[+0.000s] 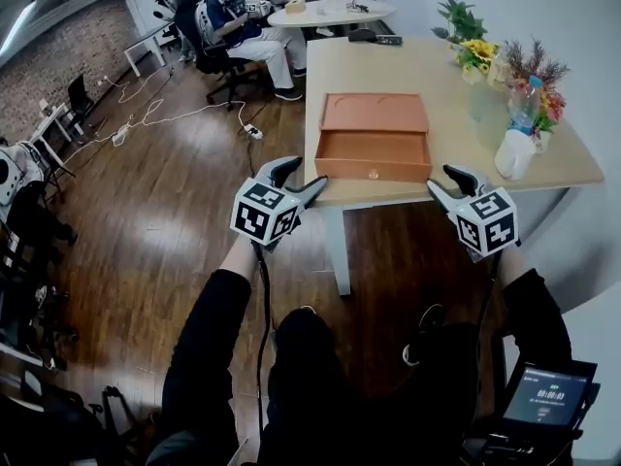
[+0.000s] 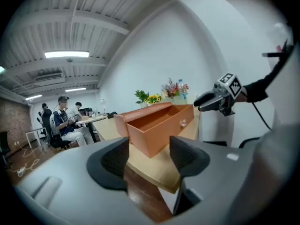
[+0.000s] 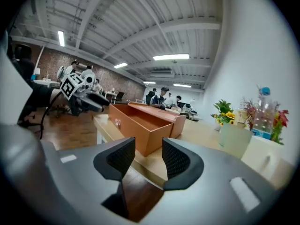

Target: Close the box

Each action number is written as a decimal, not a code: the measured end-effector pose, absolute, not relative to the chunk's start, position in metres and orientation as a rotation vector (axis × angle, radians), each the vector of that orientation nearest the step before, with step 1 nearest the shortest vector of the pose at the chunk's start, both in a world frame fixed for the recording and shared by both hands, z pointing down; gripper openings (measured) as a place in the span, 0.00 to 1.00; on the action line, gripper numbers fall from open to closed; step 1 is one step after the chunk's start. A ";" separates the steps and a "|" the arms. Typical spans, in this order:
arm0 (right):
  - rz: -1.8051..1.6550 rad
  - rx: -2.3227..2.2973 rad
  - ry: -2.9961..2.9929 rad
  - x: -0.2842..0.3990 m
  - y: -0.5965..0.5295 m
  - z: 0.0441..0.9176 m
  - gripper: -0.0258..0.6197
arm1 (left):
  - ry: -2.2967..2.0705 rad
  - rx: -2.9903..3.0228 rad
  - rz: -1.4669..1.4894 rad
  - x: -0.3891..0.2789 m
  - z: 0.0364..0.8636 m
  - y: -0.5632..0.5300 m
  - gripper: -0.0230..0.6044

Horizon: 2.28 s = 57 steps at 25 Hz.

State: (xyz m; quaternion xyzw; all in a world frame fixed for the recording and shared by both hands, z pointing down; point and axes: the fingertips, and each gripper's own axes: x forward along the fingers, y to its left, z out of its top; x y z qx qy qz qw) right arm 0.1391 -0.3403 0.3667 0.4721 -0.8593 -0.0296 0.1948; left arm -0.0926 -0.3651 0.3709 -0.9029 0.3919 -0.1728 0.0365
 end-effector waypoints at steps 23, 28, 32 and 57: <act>-0.006 0.993 -2.281 0.124 -0.429 0.391 0.77 | 0.850 -2.846 -0.810 -0.072 0.380 -0.454 0.70; 0.052 0.921 -2.306 0.110 -0.449 0.383 0.76 | 0.692 -2.826 -0.925 -0.059 0.386 -0.464 0.70; 0.046 0.922 -2.318 0.109 -0.448 0.382 0.72 | 0.748 -2.843 -0.846 -0.059 0.384 -0.465 0.70; 0.210 1.264 -2.695 0.126 -0.393 0.310 0.33 | 1.133 -2.868 -0.225 -0.093 0.314 -0.384 0.28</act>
